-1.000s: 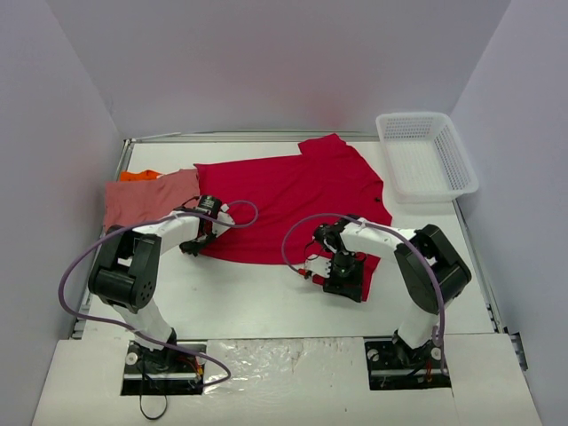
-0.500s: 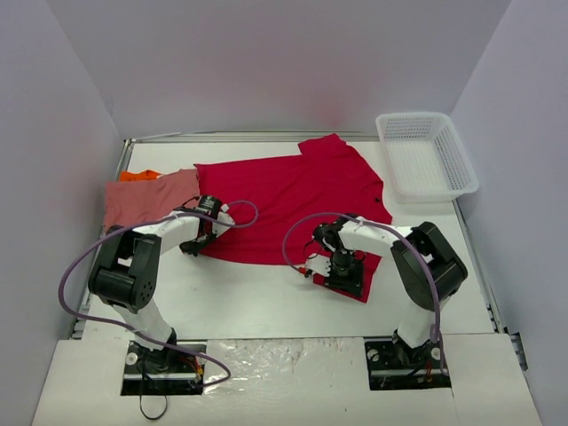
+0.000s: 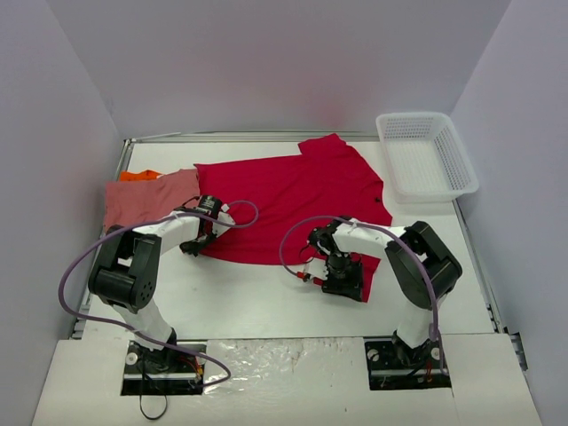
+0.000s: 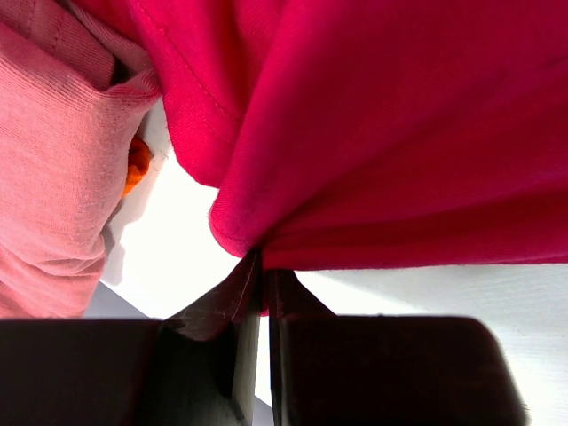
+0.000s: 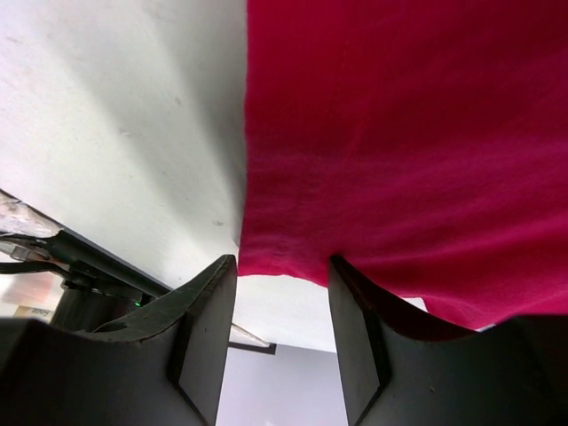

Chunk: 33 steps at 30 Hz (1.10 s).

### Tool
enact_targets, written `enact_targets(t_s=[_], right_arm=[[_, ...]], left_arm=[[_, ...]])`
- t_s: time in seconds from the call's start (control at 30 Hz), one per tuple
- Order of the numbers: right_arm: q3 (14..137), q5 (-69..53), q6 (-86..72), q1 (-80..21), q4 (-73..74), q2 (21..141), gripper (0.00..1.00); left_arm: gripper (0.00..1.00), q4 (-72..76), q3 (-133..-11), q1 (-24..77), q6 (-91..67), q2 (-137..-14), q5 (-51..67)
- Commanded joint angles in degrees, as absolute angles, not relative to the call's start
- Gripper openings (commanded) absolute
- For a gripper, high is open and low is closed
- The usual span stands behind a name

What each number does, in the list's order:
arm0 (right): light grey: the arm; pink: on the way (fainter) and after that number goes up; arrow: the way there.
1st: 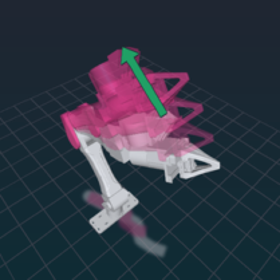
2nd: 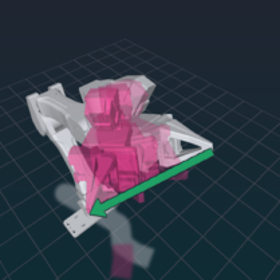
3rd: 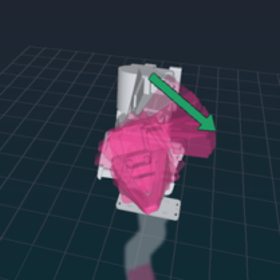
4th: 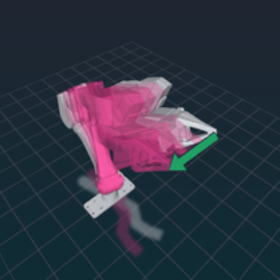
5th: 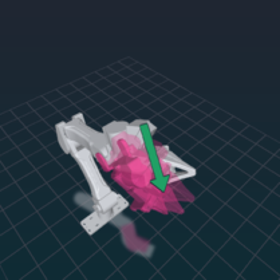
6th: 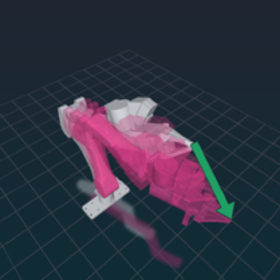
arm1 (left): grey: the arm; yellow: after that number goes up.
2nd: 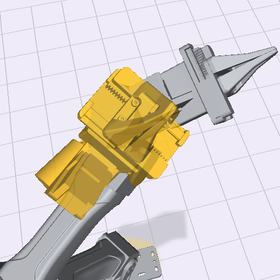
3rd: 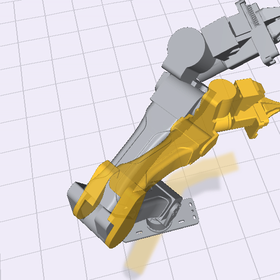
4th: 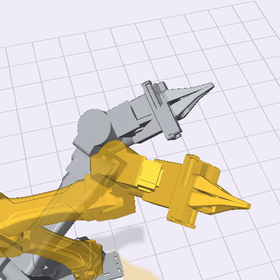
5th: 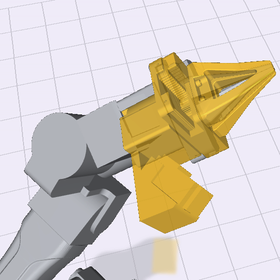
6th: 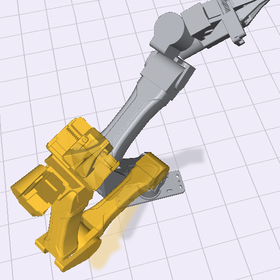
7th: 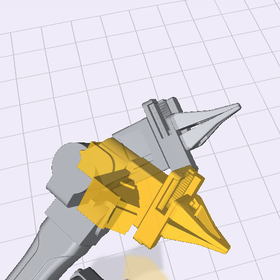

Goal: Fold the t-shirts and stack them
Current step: Grap the side of the flattened tshirt closest away from the robot with both arms

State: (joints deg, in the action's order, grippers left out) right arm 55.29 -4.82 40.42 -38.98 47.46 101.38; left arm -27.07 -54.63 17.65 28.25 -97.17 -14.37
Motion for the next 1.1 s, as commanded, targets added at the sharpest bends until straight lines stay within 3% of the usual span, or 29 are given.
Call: enact_targets(t_s=[0.0,0.43,0.6,0.83,1.07], right_arm=[[55.98,-2.81,38.85,-39.73,45.88,103.97,0.41],[57.39,-0.18,34.46,-41.04,41.4,110.21,0.4],[57.39,-0.18,33.31,-42.19,40.34,111.18,0.35],[57.74,-0.26,32.17,-43.59,38.94,112.67,0.17],[58.09,-0.18,31.38,-43.86,38.5,112.77,0.14]], left_arm=[[0.02,-28.48,-54.49,18.11,27.07,-96.33,-11.34],[0.02,-28.13,-54.14,18.37,27.16,-95.45,-10.9],[0.02,-28.04,-53.96,18.54,27.25,-94.92,-10.72],[0.02,-27.95,-53.79,18.54,27.25,-94.66,-10.55],[0.02,-28.21,-53.88,18.63,27.33,-94.22,-10.46]])
